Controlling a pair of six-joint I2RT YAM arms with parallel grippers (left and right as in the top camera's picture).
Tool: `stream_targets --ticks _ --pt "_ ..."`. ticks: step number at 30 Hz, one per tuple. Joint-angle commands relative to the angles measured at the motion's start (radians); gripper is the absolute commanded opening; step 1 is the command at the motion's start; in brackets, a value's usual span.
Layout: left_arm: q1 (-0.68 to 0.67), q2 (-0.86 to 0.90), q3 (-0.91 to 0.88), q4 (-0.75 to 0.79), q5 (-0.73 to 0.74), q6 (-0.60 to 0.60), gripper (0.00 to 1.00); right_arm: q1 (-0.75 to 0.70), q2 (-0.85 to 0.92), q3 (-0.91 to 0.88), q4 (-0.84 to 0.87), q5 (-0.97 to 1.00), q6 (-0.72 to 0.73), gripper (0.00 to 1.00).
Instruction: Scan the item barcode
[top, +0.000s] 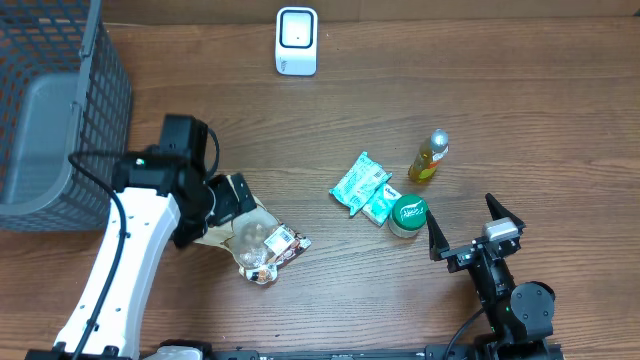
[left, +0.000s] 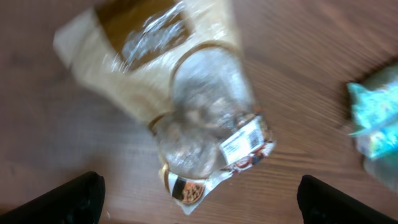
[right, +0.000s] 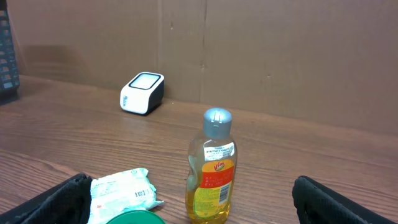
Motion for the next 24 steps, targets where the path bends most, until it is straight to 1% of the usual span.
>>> stream_targets --ticks 1,3,7,9,12,18,24 --pt "-0.002 0.008 -0.088 0.014 -0.026 -0.258 0.99 -0.003 -0.01 -0.01 0.003 0.006 0.002 1.0" --pt "-0.002 0.008 -0.15 0.064 -0.022 -0.331 0.96 -0.003 -0.01 -0.011 0.003 0.006 0.002 1.0" --pt "0.003 0.008 -0.27 0.218 -0.005 -0.385 0.94 -0.003 -0.01 -0.011 0.003 0.006 0.002 1.0" --pt "0.013 0.01 -0.318 0.274 0.031 -0.413 0.91 -0.003 -0.01 -0.011 0.003 0.006 0.002 1.0" --pt "0.036 0.011 -0.377 0.352 0.059 -0.418 0.91 -0.003 -0.01 -0.011 0.003 0.006 0.002 1.0" --pt "0.088 0.012 -0.435 0.438 0.062 -0.418 0.9 -0.003 -0.01 -0.01 0.003 0.006 0.002 1.0" --pt "0.092 0.013 -0.507 0.571 0.084 -0.419 0.86 -0.003 -0.01 -0.011 0.003 0.006 0.002 1.0"
